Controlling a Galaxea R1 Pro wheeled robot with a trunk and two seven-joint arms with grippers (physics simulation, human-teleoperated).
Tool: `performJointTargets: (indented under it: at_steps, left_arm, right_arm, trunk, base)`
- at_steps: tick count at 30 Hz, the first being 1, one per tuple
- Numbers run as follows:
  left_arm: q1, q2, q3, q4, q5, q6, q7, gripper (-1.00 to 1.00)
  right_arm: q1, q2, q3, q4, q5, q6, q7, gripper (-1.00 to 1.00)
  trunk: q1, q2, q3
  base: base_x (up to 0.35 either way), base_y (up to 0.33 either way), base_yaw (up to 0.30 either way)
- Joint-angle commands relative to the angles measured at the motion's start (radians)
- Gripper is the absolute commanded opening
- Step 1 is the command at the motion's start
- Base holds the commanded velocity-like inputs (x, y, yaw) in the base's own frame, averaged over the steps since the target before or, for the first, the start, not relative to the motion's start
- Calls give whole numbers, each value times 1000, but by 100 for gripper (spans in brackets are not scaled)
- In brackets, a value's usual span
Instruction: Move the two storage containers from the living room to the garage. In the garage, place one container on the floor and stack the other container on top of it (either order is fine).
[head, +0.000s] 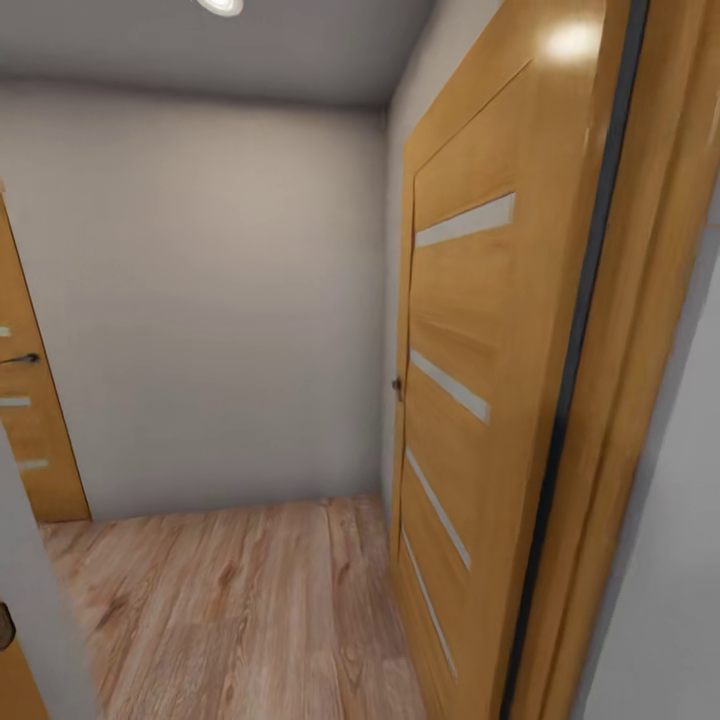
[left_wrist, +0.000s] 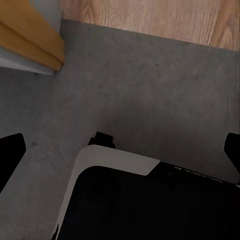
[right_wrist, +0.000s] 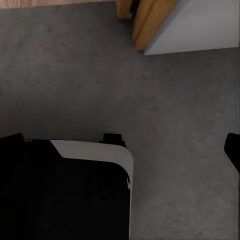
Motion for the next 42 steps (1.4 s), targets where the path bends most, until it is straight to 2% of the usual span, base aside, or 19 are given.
performJointTargets:
  at_steps: [1,12,26,34,42]
  left_arm:
    - [-1,0,-8,0,8,0,3,100]
    - [-1,1,-8,0,8,-3,3,100]
    - [-1,3,-8,0,8,-10,3,100]
    - [-1,3,-8,0,9,-12,3,100]
    - [-1,3,-8,0,13,-12,12,100]
  right_arm:
    - [-1,0,9,3,-10,-6,-1,100]
    - [-1,0,9,3,-10,-6,-1,100]
    - [-1,0,10,3,-9,-6,0,100]
    - [-1,0,9,3,-9,-6,1,100]
    - [-1,2,10,3,-9,-5,0,100]
  trunk:
    - [1,-1,-2]
    - [1,-1,-2]
    - [1,-1,-2]
    - [1,-1,-2]
    - [1,-1,-2]
  base:
    - [322,-86,265]
    - [322,-82,260]
    - [312,-4,15]
    - [55,7,0]
    - [1,261,0]
